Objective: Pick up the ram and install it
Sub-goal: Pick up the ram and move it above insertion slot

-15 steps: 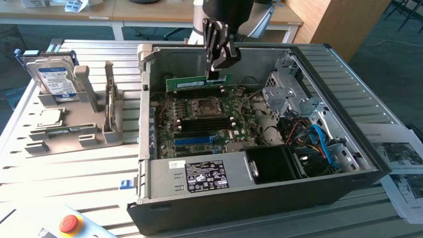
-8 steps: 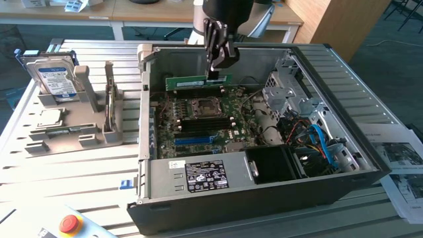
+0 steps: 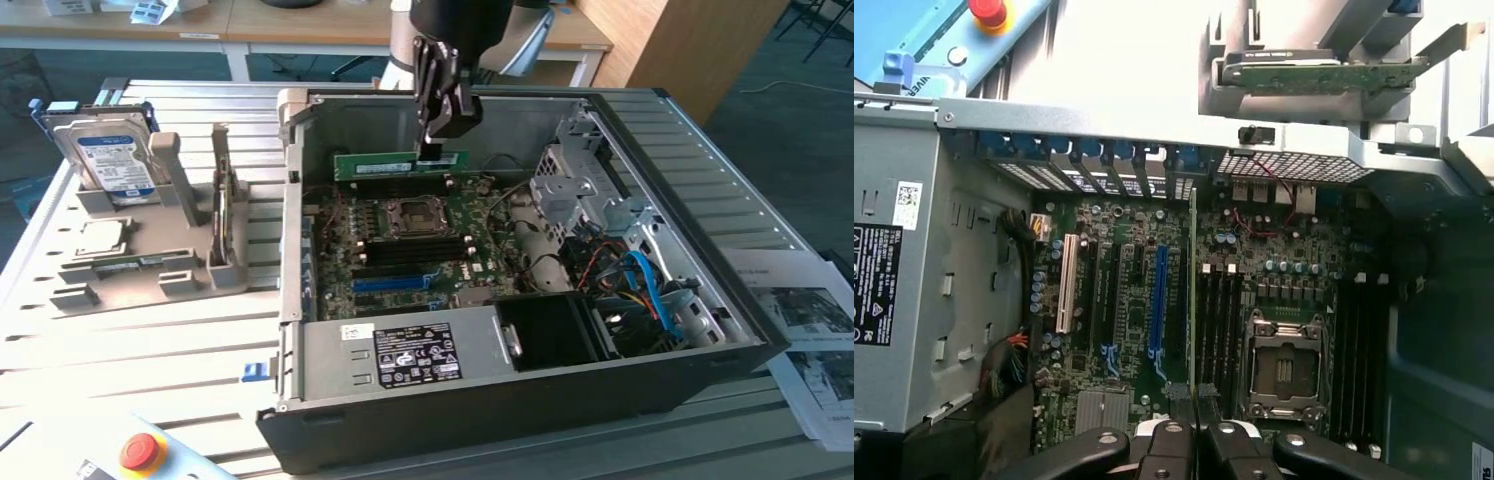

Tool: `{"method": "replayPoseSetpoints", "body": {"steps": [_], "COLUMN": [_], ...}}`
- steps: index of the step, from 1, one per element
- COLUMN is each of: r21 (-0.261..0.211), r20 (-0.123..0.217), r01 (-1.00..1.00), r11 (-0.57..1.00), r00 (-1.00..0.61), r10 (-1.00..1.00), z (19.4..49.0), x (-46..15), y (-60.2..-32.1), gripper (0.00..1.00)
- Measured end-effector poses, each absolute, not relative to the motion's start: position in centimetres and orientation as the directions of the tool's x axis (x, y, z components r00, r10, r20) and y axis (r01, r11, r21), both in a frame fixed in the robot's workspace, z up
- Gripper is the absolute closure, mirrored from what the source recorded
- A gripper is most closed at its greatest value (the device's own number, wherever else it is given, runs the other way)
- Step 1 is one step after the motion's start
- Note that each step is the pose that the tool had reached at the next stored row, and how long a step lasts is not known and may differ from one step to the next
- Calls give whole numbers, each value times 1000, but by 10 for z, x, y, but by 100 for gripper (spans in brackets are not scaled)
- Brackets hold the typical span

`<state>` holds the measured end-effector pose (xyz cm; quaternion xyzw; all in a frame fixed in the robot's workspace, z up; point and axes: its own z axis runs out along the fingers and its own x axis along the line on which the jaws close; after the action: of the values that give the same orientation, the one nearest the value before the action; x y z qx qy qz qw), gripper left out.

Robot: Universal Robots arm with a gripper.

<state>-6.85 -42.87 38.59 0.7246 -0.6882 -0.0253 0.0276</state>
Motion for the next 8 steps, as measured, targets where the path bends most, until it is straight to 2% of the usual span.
{"method": "replayPoseSetpoints", "body": {"steps": [8], "r21": [81], "r20": [0], "r01": [-995], "r11": [-51], "r00": [51], "r10": [-999], "z": [386], "x": [-58], "y": [-429], "gripper": [88]}}
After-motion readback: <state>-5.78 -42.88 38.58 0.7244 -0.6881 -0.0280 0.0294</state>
